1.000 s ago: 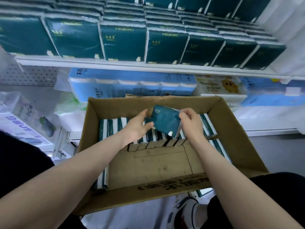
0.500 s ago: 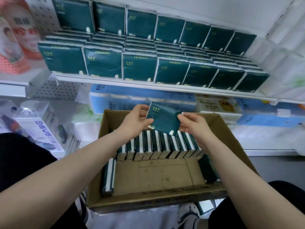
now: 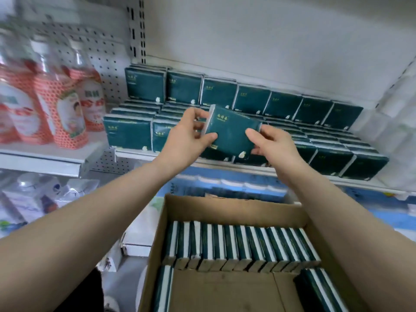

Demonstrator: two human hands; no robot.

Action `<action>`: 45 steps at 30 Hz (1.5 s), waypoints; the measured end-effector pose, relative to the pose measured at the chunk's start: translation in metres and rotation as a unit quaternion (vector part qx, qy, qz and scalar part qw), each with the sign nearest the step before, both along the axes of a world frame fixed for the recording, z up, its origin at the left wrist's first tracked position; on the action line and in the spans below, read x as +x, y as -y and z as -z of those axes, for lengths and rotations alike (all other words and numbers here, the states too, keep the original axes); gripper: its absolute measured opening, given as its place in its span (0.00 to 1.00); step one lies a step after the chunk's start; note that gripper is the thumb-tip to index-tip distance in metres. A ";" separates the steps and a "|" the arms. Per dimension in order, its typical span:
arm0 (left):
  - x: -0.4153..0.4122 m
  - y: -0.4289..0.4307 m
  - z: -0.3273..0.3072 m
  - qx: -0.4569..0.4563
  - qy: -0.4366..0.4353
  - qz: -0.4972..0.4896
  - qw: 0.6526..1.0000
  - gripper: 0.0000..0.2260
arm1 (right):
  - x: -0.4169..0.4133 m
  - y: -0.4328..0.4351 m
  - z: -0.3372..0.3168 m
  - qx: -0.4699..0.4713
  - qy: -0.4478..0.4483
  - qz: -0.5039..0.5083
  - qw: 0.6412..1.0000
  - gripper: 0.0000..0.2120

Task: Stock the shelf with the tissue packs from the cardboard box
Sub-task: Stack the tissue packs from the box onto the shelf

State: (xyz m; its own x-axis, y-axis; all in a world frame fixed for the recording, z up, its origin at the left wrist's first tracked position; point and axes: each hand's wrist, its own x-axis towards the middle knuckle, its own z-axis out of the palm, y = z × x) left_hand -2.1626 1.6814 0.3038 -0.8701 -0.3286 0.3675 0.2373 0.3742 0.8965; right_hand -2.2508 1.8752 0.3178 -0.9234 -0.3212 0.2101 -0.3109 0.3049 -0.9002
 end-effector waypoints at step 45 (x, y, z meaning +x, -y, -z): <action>-0.132 0.133 -0.011 -0.138 0.130 -0.174 0.966 0.17 | -0.131 0.177 -0.021 0.155 -0.139 -0.041 0.977 0.30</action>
State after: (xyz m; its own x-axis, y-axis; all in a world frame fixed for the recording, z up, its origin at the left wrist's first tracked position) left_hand -2.2944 1.5485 0.3145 -0.7989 -0.5391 0.2667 -0.1658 0.6236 0.7640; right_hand -2.3816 1.6986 0.3389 -0.8133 -0.4789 0.3305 -0.5649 0.5138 -0.6457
